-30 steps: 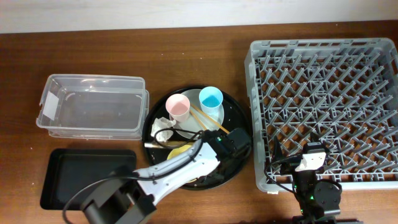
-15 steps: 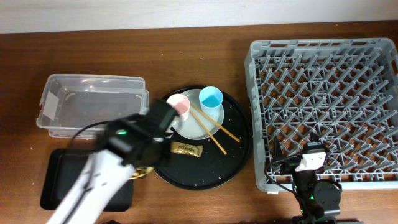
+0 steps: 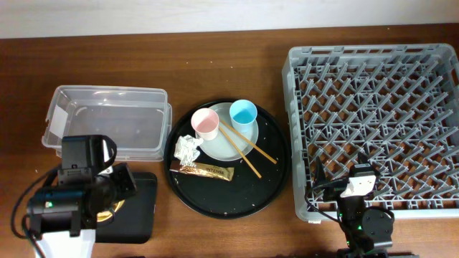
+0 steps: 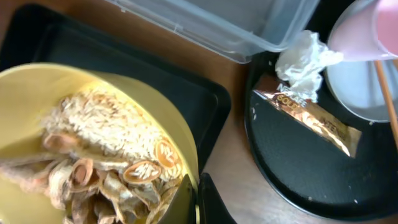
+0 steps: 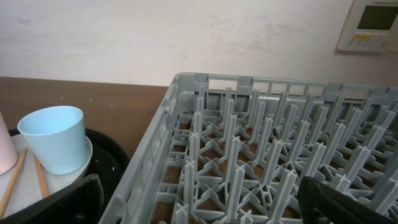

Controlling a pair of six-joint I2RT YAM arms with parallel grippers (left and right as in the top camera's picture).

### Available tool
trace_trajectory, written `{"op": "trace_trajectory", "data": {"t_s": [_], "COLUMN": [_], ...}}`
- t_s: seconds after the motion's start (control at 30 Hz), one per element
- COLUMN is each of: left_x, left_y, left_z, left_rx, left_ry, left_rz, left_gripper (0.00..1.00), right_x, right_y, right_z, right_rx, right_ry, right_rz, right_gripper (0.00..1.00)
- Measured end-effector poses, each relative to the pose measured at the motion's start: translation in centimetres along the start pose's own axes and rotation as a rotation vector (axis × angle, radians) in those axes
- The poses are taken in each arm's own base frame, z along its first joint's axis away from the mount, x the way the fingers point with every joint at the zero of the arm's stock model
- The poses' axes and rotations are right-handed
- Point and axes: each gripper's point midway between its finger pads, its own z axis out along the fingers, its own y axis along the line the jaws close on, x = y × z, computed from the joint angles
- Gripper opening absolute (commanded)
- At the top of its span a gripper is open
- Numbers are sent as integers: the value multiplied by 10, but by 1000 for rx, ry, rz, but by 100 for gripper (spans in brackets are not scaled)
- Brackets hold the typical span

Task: Sort waste into correct bins and load items into the dishwasher rack
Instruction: 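Carry the yellow bowl left over the black rectangular tray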

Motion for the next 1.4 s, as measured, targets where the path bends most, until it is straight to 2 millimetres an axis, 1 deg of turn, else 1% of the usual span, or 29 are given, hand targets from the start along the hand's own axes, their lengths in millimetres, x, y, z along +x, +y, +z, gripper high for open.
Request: {"op": "trace_trajectory", "data": {"t_s": [0.1,0.13,0.2,0.23,0.27,0.37,0.43,0.47,0.57,0.7,0.77,0.87,0.97,1.03,1.1,1.27,1.4], "left_x": [3,4,5,4,3,-3,-9,-13,-17,-15,-13,-17,-12,-6,-5,-4,-18], "left_y": [7,12,14,19,24,29,33,40,50,61,62,61,59,51,45,38,36], "left_z": [14,19,20,20,19,16,17,21,35,57,64,69,84,90,86,76,52], "left_rx": [42,69,109,141,173,292,348,372,442,520,578,677,763,846,906,952,984], "left_ry": [29,41,49,47,37,-7,-54,-88,-157,-208,-208,-208,-142,-89,-91,-102,-123], "left_rz": [-39,-64,-77,-106,-133,-188,-223,-259,-324,-399,-430,-440,-476,-509,-502,-481,-446], "left_gripper": [0,0,0,0,0,0,0,0,0,0,0,0,1,1,1,2,1], "right_x": [0,0,0,0,0,0,0,0,0,0,0,0,0,0,0,0,0], "right_y": [0,0,0,0,0,0,0,0,0,0,0,0,0,0,0,0,0], "right_z": [0,0,0,0,0,0,0,0,0,0,0,0,0,0,0,0,0], "right_rx": [0,0,0,0,0,0,0,0,0,0,0,0,0,0,0,0,0], "right_ry": [0,0,0,0,0,0,0,0,0,0,0,0,0,0,0,0,0], "right_rz": [0,0,1,1,0,0,0,0,0,0,0,1,0,0,1,0,1], "right_gripper": [98,98,98,98,98,99,98,98,98,98,98,98,98,98,98,98,98]}}
